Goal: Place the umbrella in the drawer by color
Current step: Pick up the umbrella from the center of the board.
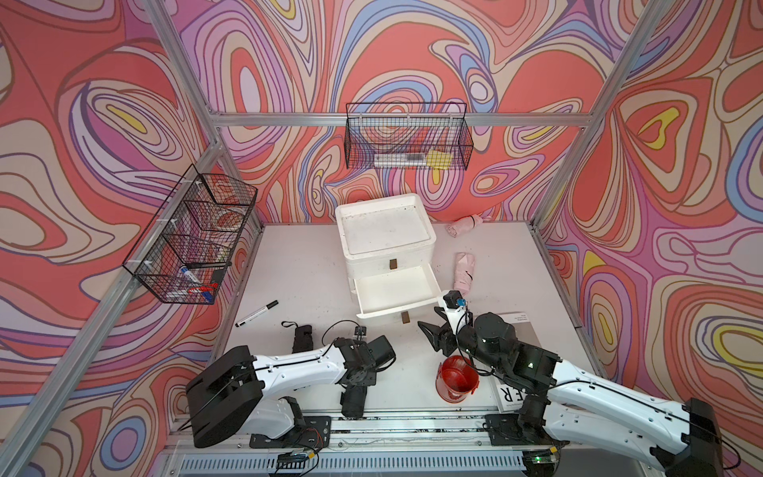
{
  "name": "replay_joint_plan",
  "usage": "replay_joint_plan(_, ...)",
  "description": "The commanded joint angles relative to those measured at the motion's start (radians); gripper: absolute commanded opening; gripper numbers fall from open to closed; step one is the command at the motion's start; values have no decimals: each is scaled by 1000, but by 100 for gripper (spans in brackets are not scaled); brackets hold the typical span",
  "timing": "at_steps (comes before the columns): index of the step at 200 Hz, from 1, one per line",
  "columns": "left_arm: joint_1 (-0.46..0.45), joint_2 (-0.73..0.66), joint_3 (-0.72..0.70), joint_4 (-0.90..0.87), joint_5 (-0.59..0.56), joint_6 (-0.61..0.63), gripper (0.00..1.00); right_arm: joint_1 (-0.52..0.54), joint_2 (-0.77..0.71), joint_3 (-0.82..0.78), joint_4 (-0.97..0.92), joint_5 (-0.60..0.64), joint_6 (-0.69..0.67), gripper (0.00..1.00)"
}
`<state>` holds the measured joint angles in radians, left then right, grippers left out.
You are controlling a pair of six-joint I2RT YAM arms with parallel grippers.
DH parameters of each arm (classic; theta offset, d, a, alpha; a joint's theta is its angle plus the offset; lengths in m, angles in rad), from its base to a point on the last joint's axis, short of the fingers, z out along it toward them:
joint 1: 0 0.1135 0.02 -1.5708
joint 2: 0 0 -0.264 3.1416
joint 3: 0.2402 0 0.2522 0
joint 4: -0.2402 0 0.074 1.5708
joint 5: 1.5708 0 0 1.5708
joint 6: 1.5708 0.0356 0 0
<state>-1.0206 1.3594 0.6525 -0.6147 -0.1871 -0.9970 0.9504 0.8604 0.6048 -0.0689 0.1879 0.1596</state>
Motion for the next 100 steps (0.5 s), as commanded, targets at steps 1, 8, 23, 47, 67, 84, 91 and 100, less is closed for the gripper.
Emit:
replay_joint_plan(1, -1, -58, 4, 78, -38, 53, 17, 4, -34, 16, -28, 64, 31, 66)
replay_joint_plan(8, -2, -99, -2, 81, -49, 59, 14, 6, -38, 12, -27, 67, 45, 65)
replay_joint_plan(23, -2, -203, -14, 80, -92, 83, 9, 6, -41, 10, -27, 65, 70, 65)
replay_joint_plan(47, -2, -413, -48, 166, -150, 212, 1, 6, -23, 41, -50, 61, 88, 65)
replay_joint_plan(67, -1, -570, -54, 245, -182, 344, 0, 6, -5, 86, -80, 61, 96, 65)
replay_joint_plan(84, -1, -674, -59, 341, -192, 467, 0, 6, 6, 129, -118, 56, 94, 65)
replay_joint_plan(91, -2, -698, -57, 385, -200, 510, 0, 6, 8, 147, -137, 55, 93, 65)
replay_joint_plan(100, -1, -716, -49, 428, -204, 562, 0, 5, 8, 169, -163, 56, 88, 65)
